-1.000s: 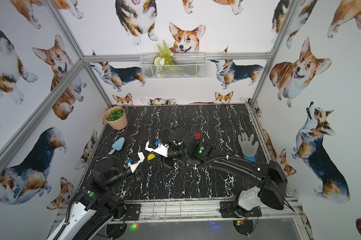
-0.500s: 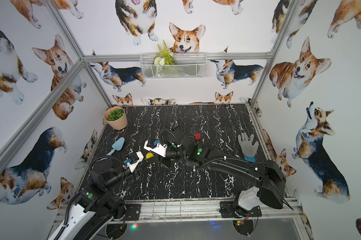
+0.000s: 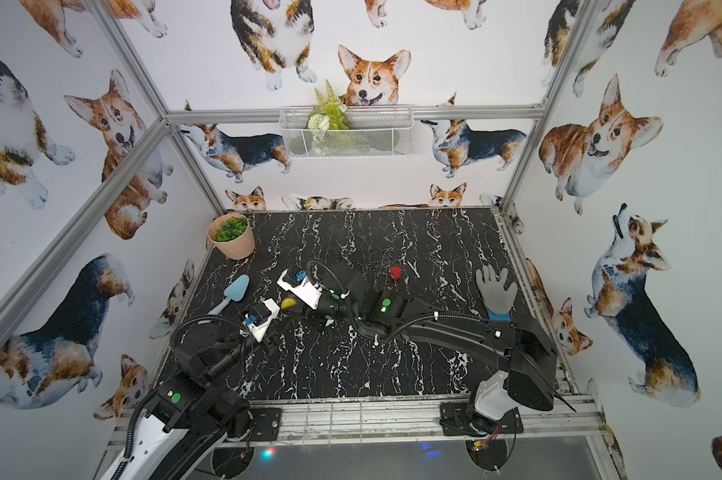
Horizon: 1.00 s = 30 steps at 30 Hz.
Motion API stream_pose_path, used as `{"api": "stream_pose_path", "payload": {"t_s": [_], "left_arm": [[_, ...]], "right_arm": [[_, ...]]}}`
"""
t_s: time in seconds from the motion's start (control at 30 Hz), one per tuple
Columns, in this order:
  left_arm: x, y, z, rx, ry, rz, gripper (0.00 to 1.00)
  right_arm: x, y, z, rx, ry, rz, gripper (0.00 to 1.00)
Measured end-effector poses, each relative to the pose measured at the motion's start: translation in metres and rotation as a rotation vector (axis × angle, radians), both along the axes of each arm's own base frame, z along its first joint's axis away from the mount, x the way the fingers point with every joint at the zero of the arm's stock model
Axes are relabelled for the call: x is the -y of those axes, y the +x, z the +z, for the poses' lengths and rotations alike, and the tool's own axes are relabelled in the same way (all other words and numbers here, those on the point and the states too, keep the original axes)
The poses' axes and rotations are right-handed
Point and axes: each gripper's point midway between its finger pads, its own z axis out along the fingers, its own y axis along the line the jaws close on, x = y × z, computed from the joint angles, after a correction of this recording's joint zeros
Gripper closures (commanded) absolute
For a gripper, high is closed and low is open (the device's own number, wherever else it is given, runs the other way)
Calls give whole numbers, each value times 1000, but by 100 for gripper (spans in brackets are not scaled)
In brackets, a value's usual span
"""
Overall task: Close the paint jar lid
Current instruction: Screw the lid onto the paint jar.
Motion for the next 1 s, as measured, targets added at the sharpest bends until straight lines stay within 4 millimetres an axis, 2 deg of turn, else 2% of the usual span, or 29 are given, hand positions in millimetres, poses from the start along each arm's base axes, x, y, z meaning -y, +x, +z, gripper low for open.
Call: {"api": "stream_pose_path", "payload": {"t_s": [0.5,0.6,0.77,1.0], "left_arm": [[-27,14,-4,34,52,171,71],[-30,16,-5,32,58,191,70],[-27,16,-5,29,61,177,71],[-27,20,0,42,54,187,70]], "right_arm": [[-22,13,-7,-100,81,-182,69],[-25,15,-8,-112,94,-209,59],[-14,21,-8,-107,100,-271,30],[20,24,-3,-84,90,-338,26]]}}
